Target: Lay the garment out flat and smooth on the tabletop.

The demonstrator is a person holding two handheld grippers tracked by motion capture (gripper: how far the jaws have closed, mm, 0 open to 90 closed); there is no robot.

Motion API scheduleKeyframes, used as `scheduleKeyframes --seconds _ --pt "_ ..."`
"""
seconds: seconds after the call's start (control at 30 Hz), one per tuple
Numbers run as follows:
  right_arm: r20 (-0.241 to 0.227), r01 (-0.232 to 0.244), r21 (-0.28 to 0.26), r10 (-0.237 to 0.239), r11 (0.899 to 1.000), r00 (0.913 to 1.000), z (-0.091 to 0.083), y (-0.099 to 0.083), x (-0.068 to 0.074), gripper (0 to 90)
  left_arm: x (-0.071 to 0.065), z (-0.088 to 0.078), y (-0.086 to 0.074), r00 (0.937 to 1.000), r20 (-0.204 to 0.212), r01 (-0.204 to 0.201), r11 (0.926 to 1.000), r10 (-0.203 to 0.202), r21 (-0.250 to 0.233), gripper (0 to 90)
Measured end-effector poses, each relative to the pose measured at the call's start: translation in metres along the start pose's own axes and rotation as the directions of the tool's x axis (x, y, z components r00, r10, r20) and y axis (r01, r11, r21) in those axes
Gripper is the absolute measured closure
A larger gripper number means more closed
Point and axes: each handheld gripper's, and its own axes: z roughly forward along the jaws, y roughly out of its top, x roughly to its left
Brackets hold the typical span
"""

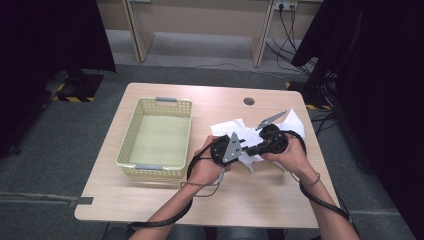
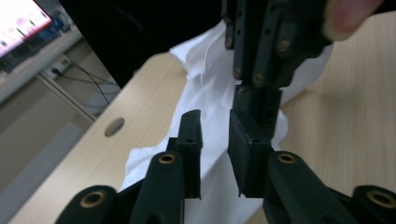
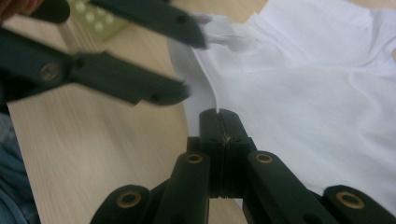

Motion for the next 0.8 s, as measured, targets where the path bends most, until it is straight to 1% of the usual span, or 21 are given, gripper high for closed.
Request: scheduleKeyframes --seconds 0.03,0.07,0.1,0.13,0.17,0.2,0.23,0.3,0.33,0.4,0.43,0.47,0.53,0.57,0.6,0.67,0.7,0.8 --pt "0.002 -0.031 -0.048 0.031 0.998 0.9995 -0.006 0.003 -0.003 89.7 0.0 -0.002 0.001 0.9999 -0.01 0.002 0.9999 -0.002 -0.011 66.8" --pt "0.004 -0.042 -0.078 0.043 0.996 0.9991 -0.008 0.004 -0.005 89.8 -0.001 -0.005 0.003 0.9995 -0.031 0.009 0.9994 -0.01 -0.035 64.5" --pt "0.004 -0.056 -0.097 0.056 0.994 0.9984 -0.011 0.005 -0.006 89.7 -0.001 -0.006 0.004 0.9992 -0.036 0.012 0.999 -0.014 -0.044 63.1" --pt "0.004 -0.056 -0.097 0.056 0.994 0.9984 -0.011 0.005 -0.006 89.7 -0.001 -0.006 0.004 0.9992 -0.036 0.012 0.999 -0.014 -0.044 62.2" --pt "0.003 -0.074 -0.124 0.075 0.99 0.9972 -0.014 0.007 -0.008 89.8 -0.003 -0.007 0.004 0.9991 -0.042 0.008 0.9985 -0.011 -0.054 62.2" --pt "0.011 -0.103 -0.163 0.106 0.981 0.9943 -0.018 0.009 -0.011 89.7 -0.005 -0.007 0.004 0.9991 -0.04 0.01 0.9982 -0.012 -0.059 61.5" --pt "0.012 -0.119 -0.183 0.123 0.976 0.9923 -0.02 0.01 -0.013 89.8 -0.008 -0.007 0.004 0.9993 -0.036 0.007 0.9983 -0.009 -0.058 61.1" --pt "0.017 -0.166 -0.227 0.175 0.96 0.9845 -0.023 0.011 -0.018 89.7 -0.013 -0.005 0.002 0.9998 -0.021 0.001 0.9985 -0.002 -0.054 61.3" --pt "0.014 -0.181 -0.246 0.191 0.952 0.9815 -0.024 0.011 -0.021 89.8 -0.017 -0.003 0.0 1.0 -0.01 -0.002 0.9987 0.002 -0.05 61.2" --pt "0.017 -0.217 -0.273 0.23 0.937 0.9731 -0.026 0.012 -0.026 89.7 -0.023 0.002 -0.003 0.9999 0.014 -0.006 0.9993 0.007 -0.037 60.9" --pt "0.015 -0.23 -0.285 0.244 0.93 0.9696 -0.027 0.012 -0.028 89.8 -0.026 0.004 -0.005 0.9994 0.033 0.007 0.9996 -0.007 -0.026 60.9" --pt "0.014 -0.239 -0.297 0.255 0.924 0.9668 -0.027 0.013 -0.03 89.7 -0.029 0.006 -0.007 0.9994 0.034 0.005 0.9998 -0.004 -0.018 60.7" --pt "0.013 -0.257 -0.308 0.274 0.916 0.9617 -0.028 0.014 -0.033 89.7 -0.032 0.012 -0.009 0.9993 0.033 -0.017 0.9998 0.017 -0.01 60.0" --pt "0.014 -0.266 -0.316 0.285 0.91 0.9584 -0.028 0.014 -0.034 89.7 -0.033 0.014 -0.01 0.9989 0.043 -0.021 0.9998 0.021 -0.003 59.7" --pt "0.016 -0.274 -0.323 0.294 0.906 0.9556 -0.028 0.014 -0.035 89.7 -0.034 0.016 -0.011 0.9988 0.042 -0.024 0.9997 0.024 0.0 59.3" --pt "0.016 -0.294 -0.339 0.317 0.894 0.9482 -0.029 0.015 -0.038 89.7 -0.034 0.019 -0.012 0.9989 0.03 -0.036 0.9993 0.036 0.003 58.9" --pt "0.016 -0.299 -0.343 0.324 0.89 0.9458 -0.03 0.016 -0.039 89.7 -0.034 0.02 -0.013 0.999 0.025 -0.038 0.9993 0.038 0.005 58.7" --pt "0.011 -0.325 -0.362 0.352 0.874 0.9358 -0.03 0.016 -0.044 89.7 -0.033 0.022 -0.012 0.9989 0.024 -0.039 0.9992 0.039 0.008 58.2"
